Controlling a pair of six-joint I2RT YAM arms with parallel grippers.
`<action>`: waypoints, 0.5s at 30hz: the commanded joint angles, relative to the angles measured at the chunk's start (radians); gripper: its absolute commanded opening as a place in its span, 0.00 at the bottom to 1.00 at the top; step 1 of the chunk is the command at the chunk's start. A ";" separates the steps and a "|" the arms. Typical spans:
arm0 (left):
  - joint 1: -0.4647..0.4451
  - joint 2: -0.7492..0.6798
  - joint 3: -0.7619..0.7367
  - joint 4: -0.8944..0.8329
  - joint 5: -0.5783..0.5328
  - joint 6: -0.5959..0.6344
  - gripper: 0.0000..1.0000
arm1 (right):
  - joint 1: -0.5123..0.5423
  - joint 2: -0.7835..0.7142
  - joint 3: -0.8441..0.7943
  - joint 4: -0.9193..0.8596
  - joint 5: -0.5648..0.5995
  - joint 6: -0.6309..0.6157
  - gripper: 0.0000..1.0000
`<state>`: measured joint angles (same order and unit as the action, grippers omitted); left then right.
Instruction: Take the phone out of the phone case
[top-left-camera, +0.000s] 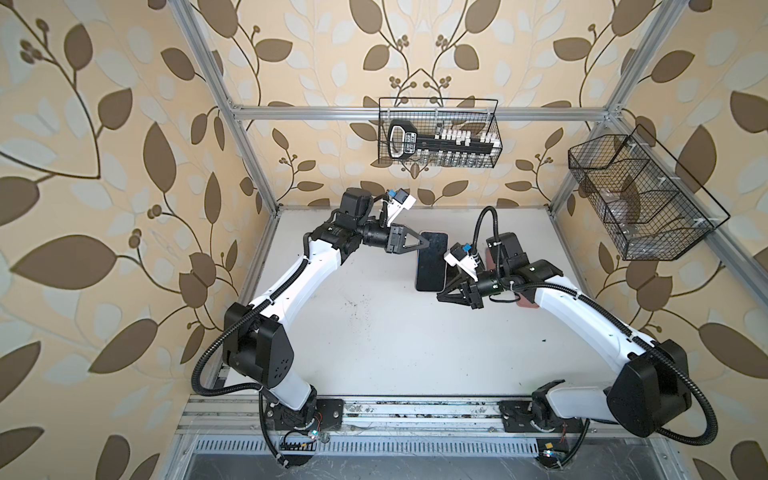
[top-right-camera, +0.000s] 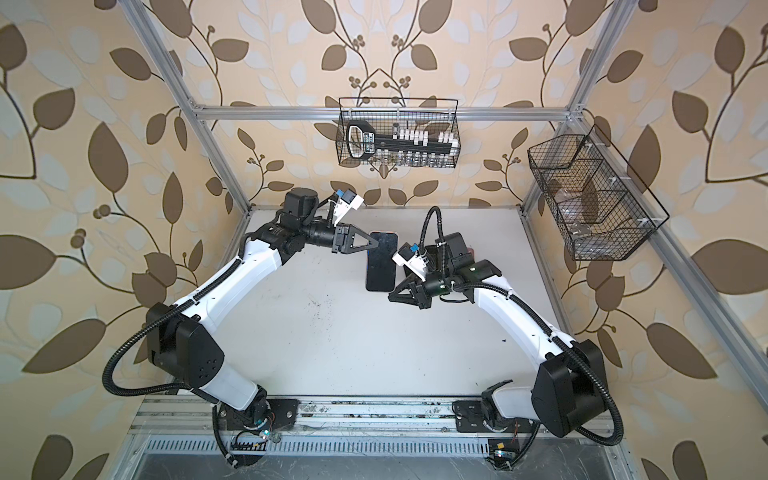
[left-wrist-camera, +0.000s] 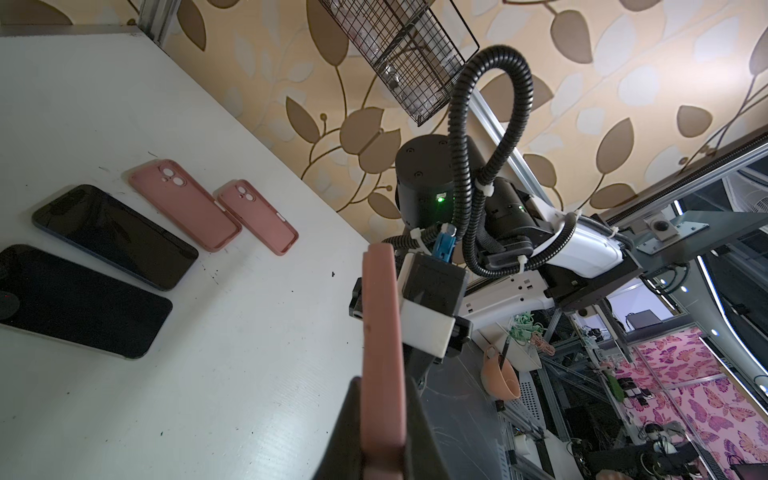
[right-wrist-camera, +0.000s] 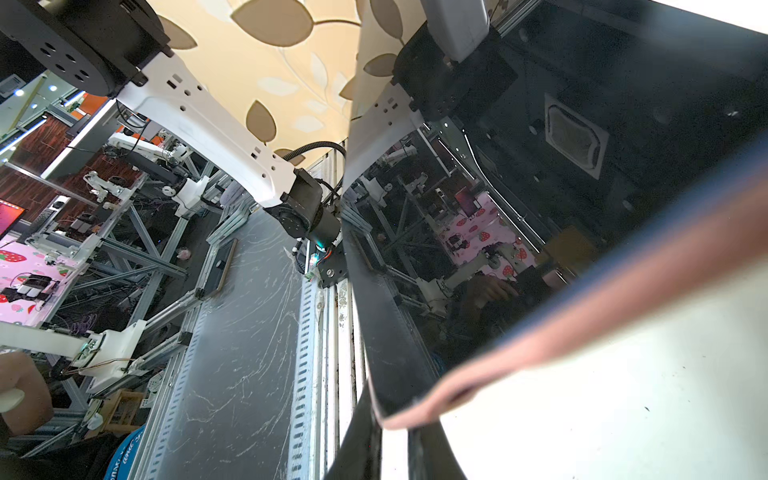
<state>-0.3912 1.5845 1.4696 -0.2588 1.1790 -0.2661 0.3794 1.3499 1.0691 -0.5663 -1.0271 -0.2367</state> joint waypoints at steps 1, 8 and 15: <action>-0.008 -0.055 0.001 0.076 0.070 -0.022 0.00 | -0.005 0.018 0.029 -0.001 -0.044 -0.027 0.13; -0.012 -0.049 0.003 0.087 0.068 -0.030 0.00 | -0.014 0.018 0.029 0.005 -0.080 -0.027 0.19; -0.020 -0.043 0.004 0.100 0.067 -0.039 0.00 | -0.027 0.024 0.031 0.011 -0.113 -0.026 0.18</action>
<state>-0.3943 1.5845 1.4662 -0.2306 1.1793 -0.2958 0.3580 1.3590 1.0691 -0.5575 -1.0912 -0.2367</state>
